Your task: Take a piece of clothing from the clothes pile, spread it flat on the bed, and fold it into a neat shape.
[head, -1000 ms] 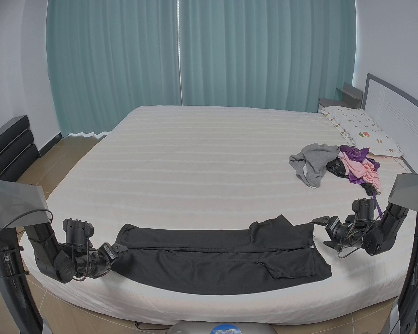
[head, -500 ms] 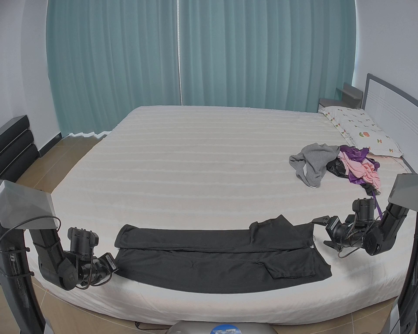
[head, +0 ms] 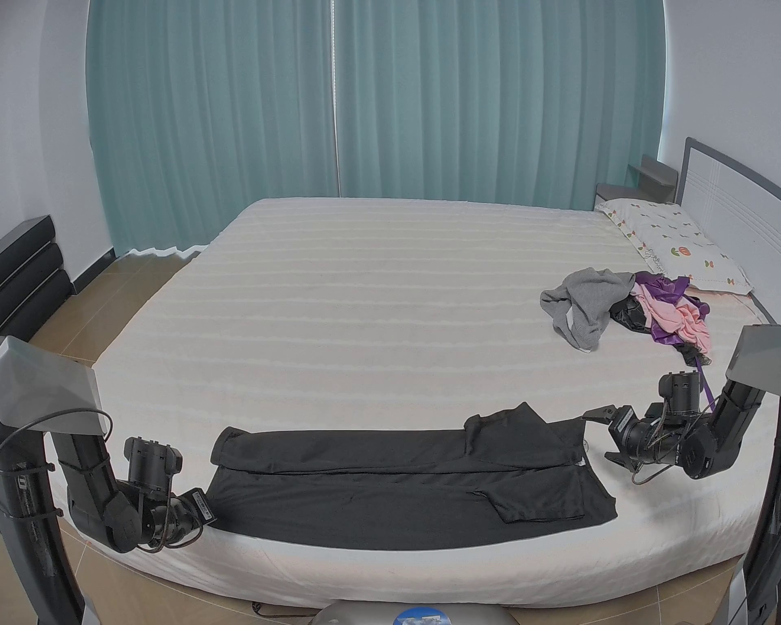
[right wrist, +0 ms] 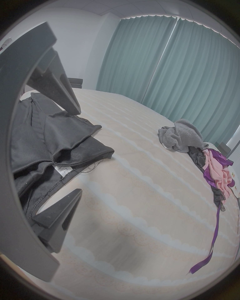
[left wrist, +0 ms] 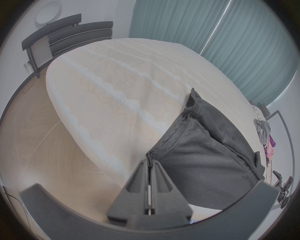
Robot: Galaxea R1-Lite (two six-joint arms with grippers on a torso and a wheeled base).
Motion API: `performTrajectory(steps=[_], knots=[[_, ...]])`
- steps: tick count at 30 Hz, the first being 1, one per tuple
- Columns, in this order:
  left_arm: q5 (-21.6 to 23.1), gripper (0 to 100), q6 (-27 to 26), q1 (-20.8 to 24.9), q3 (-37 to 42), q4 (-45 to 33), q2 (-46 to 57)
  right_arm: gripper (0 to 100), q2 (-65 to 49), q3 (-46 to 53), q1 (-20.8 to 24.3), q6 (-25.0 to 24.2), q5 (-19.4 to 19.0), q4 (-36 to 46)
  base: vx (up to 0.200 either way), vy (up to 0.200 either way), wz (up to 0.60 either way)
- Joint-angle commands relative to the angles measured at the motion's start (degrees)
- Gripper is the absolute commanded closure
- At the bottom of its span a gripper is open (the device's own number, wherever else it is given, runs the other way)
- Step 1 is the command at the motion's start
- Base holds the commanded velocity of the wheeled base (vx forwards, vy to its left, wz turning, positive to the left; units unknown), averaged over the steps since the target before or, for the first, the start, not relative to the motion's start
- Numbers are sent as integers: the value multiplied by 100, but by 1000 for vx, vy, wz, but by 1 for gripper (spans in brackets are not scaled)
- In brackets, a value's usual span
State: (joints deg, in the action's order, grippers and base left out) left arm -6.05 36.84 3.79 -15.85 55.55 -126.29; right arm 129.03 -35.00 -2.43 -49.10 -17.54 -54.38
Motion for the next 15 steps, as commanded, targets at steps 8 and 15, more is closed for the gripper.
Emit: performTrajectory(steps=[8, 15], knots=[[-28, 0, 7, -1, -24, -1, 0, 0, -211, 248, 111, 68, 5, -2, 0, 0, 0], [51, 0, 69, -124, -226, -1, 413, 0, -317, 274, 163, 76, 5, 15, 0, 0, 0]])
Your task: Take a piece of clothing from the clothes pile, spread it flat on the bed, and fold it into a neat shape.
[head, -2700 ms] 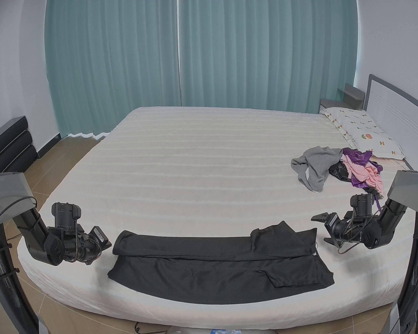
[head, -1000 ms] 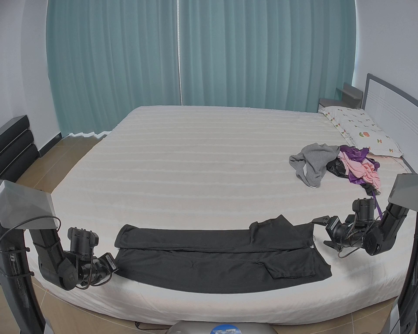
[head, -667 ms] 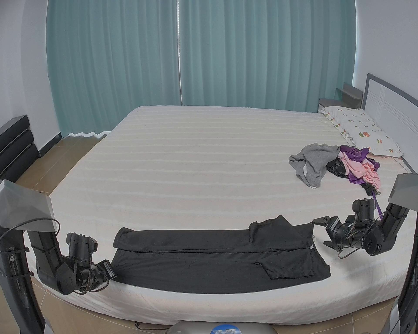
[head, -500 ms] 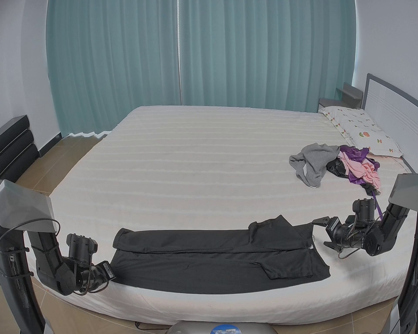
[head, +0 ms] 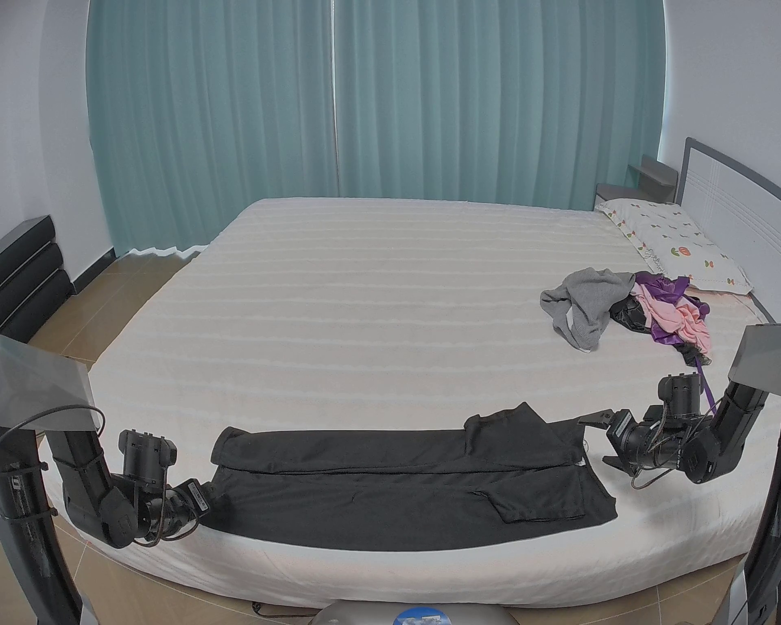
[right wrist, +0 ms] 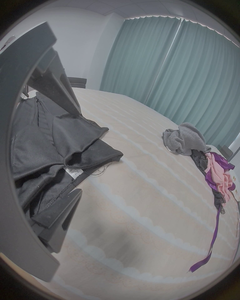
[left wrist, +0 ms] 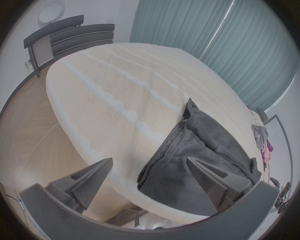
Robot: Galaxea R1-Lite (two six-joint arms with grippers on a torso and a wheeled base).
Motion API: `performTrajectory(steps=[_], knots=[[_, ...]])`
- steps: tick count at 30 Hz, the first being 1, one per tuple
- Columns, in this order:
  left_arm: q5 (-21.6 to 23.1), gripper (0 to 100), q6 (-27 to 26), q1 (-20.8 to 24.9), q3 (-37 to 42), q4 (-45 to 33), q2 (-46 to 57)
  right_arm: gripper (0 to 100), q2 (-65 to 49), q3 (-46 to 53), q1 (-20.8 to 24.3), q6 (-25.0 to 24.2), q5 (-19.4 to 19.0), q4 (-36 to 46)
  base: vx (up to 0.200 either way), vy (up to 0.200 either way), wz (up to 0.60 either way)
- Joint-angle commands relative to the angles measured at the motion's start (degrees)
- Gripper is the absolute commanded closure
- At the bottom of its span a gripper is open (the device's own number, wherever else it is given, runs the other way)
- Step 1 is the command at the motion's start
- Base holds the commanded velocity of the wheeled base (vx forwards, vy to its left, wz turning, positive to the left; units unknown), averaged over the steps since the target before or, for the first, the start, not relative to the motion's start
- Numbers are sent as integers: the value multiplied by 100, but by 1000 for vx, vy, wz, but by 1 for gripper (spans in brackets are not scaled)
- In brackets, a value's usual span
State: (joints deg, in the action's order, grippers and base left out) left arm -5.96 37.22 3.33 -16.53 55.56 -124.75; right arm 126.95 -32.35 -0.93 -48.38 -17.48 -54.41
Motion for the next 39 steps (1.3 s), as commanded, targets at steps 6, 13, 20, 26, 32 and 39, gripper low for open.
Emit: performTrajectory(steps=[6, 13, 20, 26, 32, 39], knots=[[122, 0, 49, -254, -825, -55, 275, 0, -215, 10, 137, -4, -1, 35, 0, 0, 0], [807, 0, 251, -333, -1757, -494, 188, 0, -153, -17, 137, -4, -1, 35, 0, 0, 0], [1440, 0, 312, -342, -3286, -1347, -489, 0, -145, -17, 137, 4, -1, 35, 0, 0, 0], [1475, 0, 277, -394, -4262, -1698, -1192, 0, -127, -34, 137, -4, -1, 35, 0, 0, 0], [1791, 0, 163, -386, -4332, -1689, -1289, 0, -65, -69, 137, -4, -1, 35, 0, 0, 0], [1800, 0, 163, -429, -4297, -1680, -1359, 0, -57, -78, 145, -13, -1, 35, 0, 0, 0]])
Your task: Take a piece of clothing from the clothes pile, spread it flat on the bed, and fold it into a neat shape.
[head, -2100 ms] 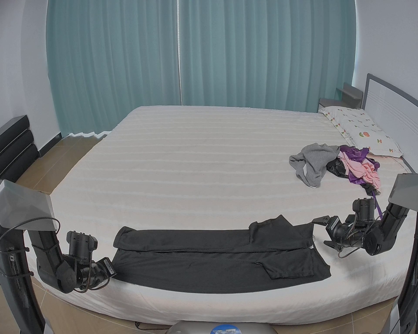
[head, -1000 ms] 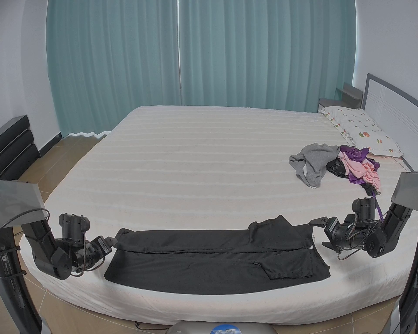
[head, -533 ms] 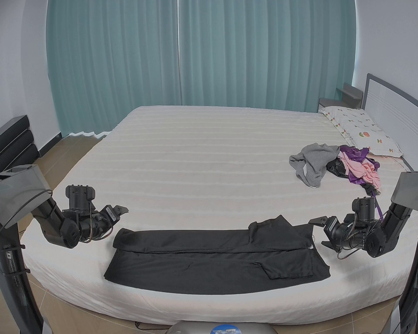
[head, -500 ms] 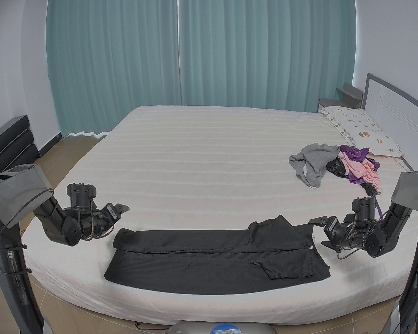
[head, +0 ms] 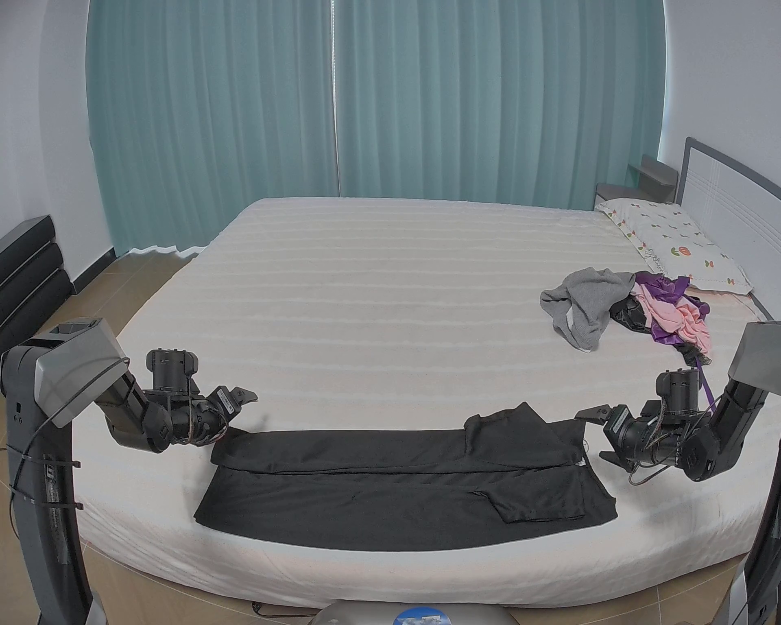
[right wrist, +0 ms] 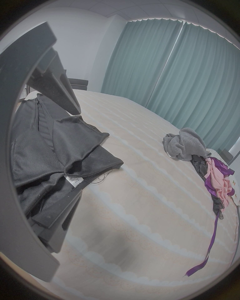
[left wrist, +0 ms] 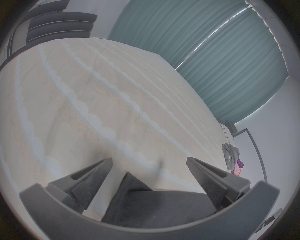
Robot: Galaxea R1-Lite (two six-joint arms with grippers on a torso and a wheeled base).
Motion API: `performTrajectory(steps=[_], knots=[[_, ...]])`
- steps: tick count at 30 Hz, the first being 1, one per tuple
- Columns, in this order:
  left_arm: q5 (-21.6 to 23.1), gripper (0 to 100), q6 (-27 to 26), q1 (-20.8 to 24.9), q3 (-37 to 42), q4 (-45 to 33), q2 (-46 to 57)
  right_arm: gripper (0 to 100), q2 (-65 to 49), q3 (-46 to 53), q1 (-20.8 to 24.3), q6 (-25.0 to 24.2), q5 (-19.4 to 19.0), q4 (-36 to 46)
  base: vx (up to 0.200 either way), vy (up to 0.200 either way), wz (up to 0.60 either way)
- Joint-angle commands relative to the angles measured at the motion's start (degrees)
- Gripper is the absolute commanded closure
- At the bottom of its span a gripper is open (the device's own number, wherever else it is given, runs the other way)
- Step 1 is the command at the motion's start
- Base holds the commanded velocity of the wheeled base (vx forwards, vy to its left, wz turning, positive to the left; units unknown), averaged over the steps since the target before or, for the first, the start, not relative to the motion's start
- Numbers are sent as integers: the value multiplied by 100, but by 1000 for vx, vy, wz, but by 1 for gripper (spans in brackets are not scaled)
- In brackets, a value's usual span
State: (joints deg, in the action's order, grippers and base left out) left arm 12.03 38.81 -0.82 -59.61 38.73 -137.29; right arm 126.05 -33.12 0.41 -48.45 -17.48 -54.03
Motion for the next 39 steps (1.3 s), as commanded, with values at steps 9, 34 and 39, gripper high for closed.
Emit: performTrajectory(steps=[9, 34, 39], knots=[[-17, 100, -14, 3, 29, -15, -105, 0, 51, -10, 20, -16, -1, -2, 0, 0, 0], [-96, 100, 21, -340, 257, 47, -35, 0, 306, -168, 38, -16, -1, -38, 0, 0, 0], [-96, 100, 74, -340, 187, 65, -43, 0, 429, -406, 99, -16, 8, 6, 0, 0, 0]])
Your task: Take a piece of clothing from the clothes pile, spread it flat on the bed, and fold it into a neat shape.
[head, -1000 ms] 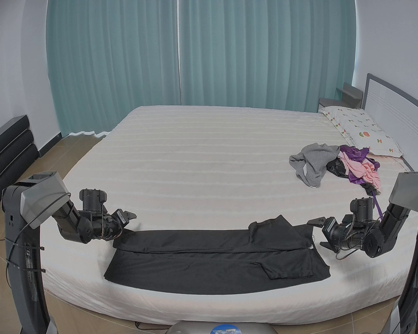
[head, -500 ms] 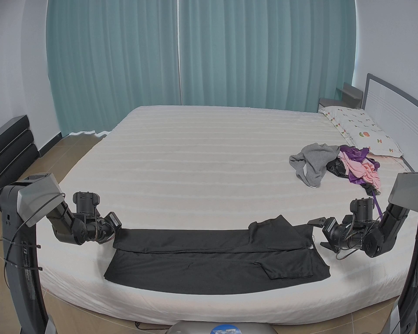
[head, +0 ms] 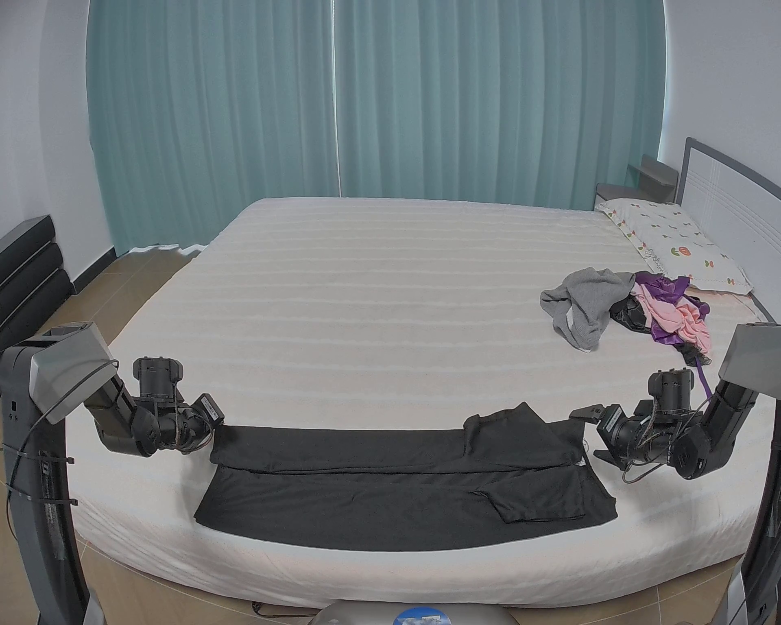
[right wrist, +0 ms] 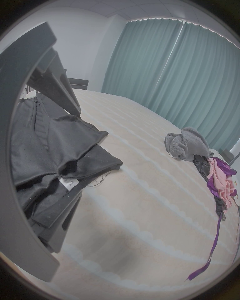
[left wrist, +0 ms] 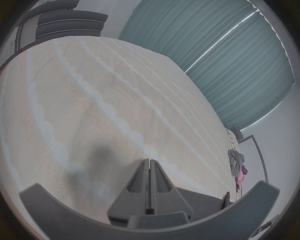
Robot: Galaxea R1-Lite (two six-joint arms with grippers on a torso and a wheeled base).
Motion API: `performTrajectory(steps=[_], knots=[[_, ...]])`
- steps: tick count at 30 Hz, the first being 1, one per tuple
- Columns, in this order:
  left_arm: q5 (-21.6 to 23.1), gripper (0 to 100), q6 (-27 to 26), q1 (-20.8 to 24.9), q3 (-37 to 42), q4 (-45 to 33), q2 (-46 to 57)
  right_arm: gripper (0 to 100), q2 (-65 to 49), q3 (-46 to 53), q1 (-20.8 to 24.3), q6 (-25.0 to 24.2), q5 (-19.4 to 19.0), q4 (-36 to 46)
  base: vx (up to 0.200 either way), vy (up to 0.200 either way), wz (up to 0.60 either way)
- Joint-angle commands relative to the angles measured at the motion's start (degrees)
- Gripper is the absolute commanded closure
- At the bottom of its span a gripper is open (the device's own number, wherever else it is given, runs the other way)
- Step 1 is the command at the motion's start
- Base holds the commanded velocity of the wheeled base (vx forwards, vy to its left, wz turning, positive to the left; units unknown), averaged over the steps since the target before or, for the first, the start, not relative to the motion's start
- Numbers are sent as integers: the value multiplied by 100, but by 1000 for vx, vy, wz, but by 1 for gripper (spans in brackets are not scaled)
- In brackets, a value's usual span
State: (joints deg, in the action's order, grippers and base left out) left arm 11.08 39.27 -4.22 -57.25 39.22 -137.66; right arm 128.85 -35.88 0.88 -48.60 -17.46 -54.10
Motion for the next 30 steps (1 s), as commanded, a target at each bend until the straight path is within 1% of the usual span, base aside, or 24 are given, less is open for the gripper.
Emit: performTrajectory(steps=[1, 4, 9, 22, 23, 26, 30], knots=[[-18, 100, 55, 0, -67, 51, -16, 0, 193, -174, 70, 0, 32, 14, 0, 0, 0], [-18, 100, 125, 0, -67, 139, -16, 0, 254, -288, 53, 18, 49, 22, 0, 0, 0], [-212, 100, 134, 9, -76, 209, -77, 0, 360, -473, 18, 26, 58, 22, 0, 0, 0], [-212, 100, 134, 26, -67, 209, -77, 0, 773, -1018, 0, 44, 85, 22, 0, 0, 0], [-212, 100, 125, 26, -59, 209, -77, 100, 790, -1044, 0, 44, 85, 31, 0, 0, 0], [-212, 100, 125, 26, -50, 209, -77, 100, 817, -1088, 0, 53, 85, 31, 0, 0, 0], [-220, 100, 116, 26, -50, 218, -77, 100, 852, -1123, -44, 185, 137, 22, 0, 0, 0]])
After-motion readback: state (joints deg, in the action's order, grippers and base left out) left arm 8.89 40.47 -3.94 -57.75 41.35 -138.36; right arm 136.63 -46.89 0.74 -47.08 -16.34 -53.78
